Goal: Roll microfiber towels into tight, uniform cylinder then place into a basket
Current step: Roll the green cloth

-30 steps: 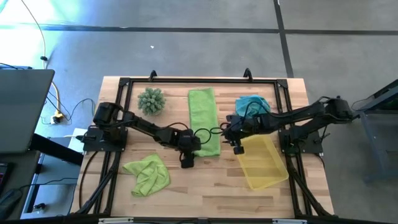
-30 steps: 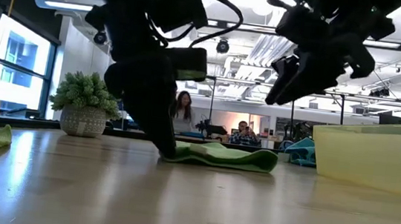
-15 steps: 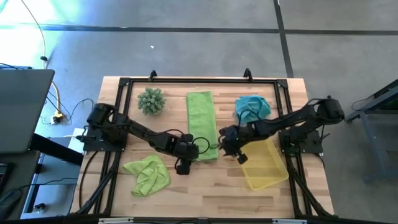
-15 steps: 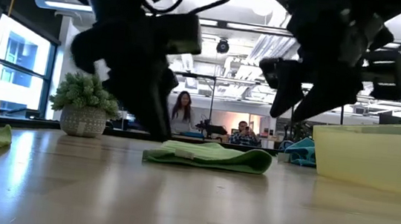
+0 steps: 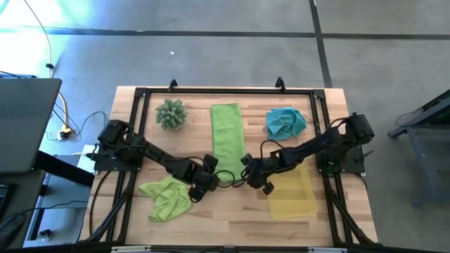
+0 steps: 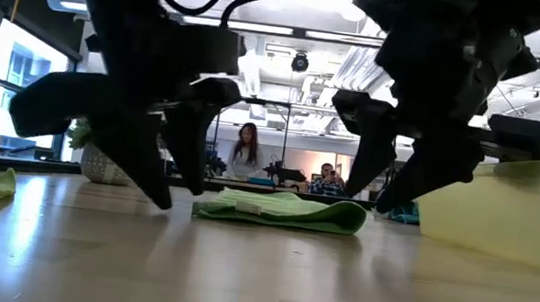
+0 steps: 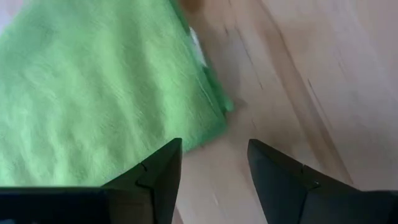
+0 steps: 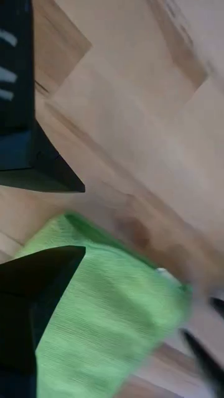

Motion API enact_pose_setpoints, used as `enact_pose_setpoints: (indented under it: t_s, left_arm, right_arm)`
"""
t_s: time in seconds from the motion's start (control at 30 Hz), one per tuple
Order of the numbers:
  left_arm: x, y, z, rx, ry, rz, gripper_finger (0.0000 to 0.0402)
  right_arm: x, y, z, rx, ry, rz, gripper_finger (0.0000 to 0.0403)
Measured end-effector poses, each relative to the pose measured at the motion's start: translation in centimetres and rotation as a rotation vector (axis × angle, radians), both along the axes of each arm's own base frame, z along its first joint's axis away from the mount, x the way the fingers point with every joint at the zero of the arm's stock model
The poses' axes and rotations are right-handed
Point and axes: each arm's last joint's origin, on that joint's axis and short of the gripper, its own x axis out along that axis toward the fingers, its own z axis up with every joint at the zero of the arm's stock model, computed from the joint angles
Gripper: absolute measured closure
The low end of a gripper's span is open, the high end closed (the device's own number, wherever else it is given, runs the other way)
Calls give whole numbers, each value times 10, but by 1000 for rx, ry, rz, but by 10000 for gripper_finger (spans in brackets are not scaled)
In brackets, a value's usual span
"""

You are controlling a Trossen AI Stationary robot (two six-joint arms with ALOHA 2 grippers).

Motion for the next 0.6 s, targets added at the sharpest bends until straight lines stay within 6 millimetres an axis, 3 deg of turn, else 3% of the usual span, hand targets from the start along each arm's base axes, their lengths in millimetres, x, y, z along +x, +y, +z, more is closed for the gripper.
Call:
enact_pose_setpoints:
  t_s: [0.37,0.6]
  left_arm:
    - [1,0,1,-17,-24,71,229]
    - [0,2,1,74,-14,37,229]
  right_arm:
    - [-14,2,13,-7,337,-193,261]
    - [3,18,50,-60,253,-136,261]
